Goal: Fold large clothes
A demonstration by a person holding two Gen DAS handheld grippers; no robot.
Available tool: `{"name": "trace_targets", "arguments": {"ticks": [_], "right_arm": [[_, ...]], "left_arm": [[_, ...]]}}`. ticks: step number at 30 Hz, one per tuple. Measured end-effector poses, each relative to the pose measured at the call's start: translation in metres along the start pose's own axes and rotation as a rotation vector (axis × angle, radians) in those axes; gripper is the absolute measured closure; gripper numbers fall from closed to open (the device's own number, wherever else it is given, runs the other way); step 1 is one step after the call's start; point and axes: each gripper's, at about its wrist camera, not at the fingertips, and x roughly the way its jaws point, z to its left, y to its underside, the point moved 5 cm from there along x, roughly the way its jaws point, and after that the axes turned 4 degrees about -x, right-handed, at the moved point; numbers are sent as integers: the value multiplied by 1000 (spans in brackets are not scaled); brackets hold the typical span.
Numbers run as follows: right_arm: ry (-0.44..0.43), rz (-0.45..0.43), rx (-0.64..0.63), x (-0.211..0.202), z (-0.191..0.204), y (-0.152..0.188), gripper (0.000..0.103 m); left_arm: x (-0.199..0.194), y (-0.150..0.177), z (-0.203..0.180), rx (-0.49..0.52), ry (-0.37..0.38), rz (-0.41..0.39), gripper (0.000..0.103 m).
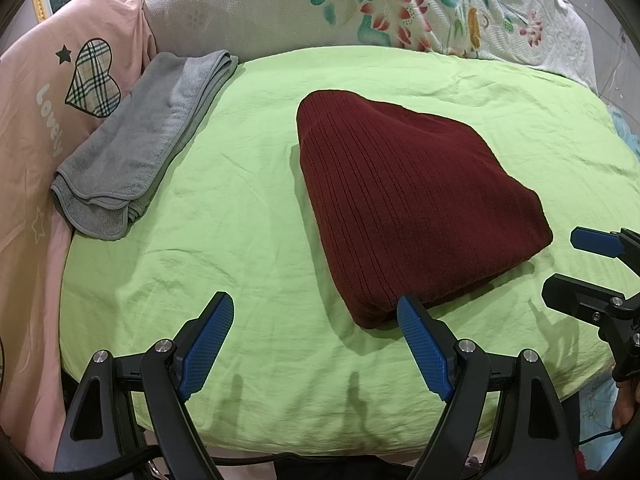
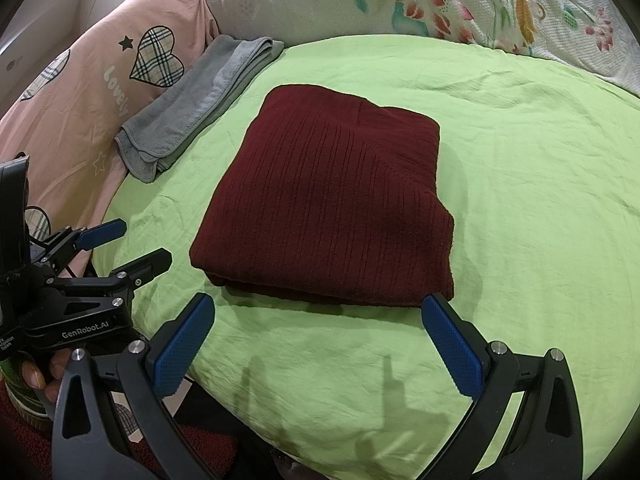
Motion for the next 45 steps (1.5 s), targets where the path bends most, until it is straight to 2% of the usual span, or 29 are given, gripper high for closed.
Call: {"name": "trace_targets", "arguments": {"ticks": [45], "right_arm": [[15,-22,2,7,-10,-17,0]], "left_arm": [[14,-13,-4,11,-23,3,19]]}}
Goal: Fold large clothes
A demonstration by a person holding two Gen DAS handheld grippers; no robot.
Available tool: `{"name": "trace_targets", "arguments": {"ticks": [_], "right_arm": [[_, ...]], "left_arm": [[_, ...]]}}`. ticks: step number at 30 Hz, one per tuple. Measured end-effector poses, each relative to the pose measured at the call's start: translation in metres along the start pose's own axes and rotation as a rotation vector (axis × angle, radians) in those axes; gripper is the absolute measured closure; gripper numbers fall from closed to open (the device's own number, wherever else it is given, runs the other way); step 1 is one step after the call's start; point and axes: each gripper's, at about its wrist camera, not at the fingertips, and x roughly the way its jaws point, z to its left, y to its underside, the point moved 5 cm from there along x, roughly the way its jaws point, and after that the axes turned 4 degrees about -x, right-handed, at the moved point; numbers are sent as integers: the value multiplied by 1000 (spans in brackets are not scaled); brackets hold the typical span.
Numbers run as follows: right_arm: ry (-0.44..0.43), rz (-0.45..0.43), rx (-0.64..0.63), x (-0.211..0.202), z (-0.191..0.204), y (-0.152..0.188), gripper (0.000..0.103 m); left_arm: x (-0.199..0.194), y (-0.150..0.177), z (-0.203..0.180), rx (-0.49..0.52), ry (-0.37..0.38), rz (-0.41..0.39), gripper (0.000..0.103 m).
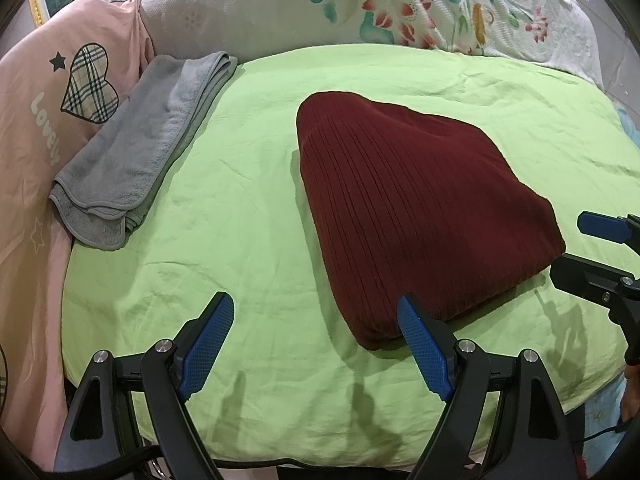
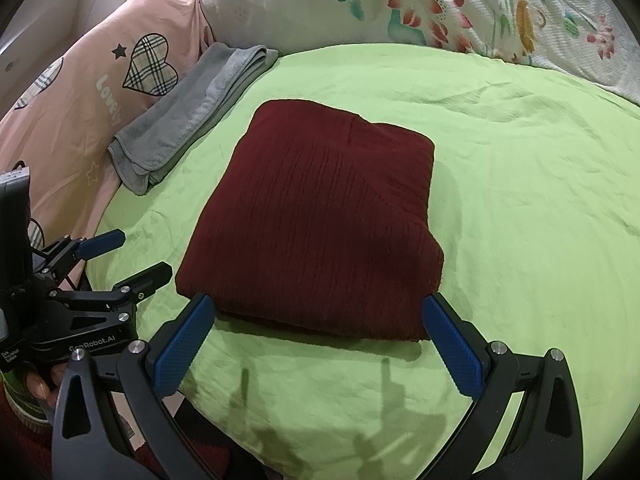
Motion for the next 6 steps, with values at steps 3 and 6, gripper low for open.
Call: {"name": "trace_targets", "arguments": {"ticks": [3,6], "right_arm": [[0,0,1,0,0,0,0],[-2,0,3,1,0,0,0]], "left_arm": [[0,-1,1,0,-2,-2,19],[0,-1,1,-2,-3,-2,19]]}}
